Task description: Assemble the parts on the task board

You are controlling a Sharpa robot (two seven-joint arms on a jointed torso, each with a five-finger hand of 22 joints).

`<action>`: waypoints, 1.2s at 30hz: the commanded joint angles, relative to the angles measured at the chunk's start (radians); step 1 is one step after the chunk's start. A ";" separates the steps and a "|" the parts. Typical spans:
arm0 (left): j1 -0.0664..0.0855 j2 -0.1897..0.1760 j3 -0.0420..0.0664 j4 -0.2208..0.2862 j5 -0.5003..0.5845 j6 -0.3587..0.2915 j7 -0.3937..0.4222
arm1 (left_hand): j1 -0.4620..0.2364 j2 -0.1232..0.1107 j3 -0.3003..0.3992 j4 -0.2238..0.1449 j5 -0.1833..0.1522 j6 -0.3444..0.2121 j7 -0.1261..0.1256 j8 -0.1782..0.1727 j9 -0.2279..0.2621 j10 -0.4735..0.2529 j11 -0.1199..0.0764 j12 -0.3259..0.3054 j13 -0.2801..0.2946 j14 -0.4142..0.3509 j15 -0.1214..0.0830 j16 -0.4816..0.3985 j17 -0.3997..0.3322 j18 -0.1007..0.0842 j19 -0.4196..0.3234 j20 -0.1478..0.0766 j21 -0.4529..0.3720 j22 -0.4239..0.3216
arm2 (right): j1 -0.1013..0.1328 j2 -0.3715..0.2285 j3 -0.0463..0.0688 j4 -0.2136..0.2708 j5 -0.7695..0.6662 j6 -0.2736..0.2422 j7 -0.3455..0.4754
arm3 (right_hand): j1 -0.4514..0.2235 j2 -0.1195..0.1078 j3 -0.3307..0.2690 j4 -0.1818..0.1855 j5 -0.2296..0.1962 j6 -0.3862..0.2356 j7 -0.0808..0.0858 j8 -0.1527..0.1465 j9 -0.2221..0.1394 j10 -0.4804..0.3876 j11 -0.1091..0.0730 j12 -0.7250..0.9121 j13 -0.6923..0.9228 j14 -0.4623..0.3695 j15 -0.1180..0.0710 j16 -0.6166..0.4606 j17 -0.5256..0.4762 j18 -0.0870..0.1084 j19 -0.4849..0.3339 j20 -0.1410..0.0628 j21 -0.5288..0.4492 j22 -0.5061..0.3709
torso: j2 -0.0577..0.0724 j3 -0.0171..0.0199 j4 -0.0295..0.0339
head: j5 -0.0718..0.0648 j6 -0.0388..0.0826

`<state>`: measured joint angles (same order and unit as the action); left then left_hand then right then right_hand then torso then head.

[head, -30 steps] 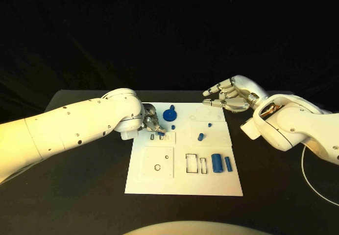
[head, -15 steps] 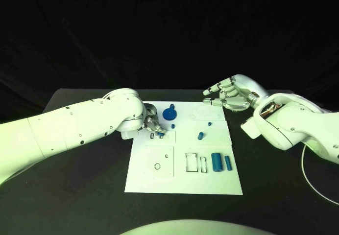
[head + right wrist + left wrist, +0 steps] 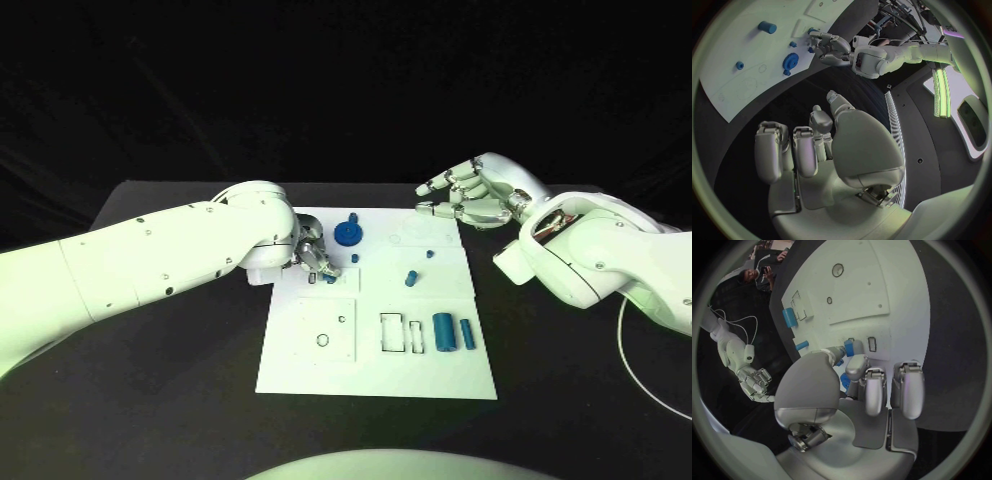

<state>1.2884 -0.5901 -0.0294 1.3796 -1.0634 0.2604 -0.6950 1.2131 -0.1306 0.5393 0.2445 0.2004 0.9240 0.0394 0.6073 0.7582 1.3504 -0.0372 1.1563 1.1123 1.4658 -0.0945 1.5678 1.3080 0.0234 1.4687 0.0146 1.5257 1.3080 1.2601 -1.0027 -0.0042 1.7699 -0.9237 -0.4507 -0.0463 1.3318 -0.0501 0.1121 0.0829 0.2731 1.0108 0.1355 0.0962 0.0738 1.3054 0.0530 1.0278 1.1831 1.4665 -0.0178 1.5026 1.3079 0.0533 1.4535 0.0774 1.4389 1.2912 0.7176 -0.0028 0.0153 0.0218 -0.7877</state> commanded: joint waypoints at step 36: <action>-0.007 0.026 -0.005 -0.009 -0.002 0.051 -0.134 | -0.179 -0.006 0.059 -0.122 0.040 0.064 -0.029 0.008 0.005 0.043 -0.018 0.028 0.027 0.105 -0.012 0.003 0.263 -0.007 0.074 -0.009 -0.001 0.198 | 0.000 -0.003 0.000 0.007 0.000 0.022 0.004 | -0.017 0.002 -0.001 0.009 0.008 0.006 0.001 0.000 -0.002 -0.001 -0.006 -0.002 -0.005 0.081 -0.010 -0.005 0.161 0.006 -0.006 -0.001 -0.007 -0.004 | 0.000 0.0017 -0.0004 | 0.005 -0.004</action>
<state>1.2859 -0.5701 -0.0319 1.3677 -1.0787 0.2761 -0.7024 1.0411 -0.1346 0.6056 0.1195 0.2384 0.9634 0.0276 0.6194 0.7633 1.3865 -0.0554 1.1794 1.1393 1.4656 -0.1018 1.5678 1.3076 0.0234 1.4648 0.0108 1.5198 1.3076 1.2600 -1.0060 -0.0042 1.7745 -0.9225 -0.4411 -0.0465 1.3276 -0.0463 0.1092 0.0858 0.2769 1.0108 0.1355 0.0962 0.0728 1.3056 0.0531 1.0278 1.1790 1.4665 -0.0178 1.5027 1.3075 0.0534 1.4534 0.0774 1.4353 1.2886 0.7176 -0.0009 0.0151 0.0270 -0.7911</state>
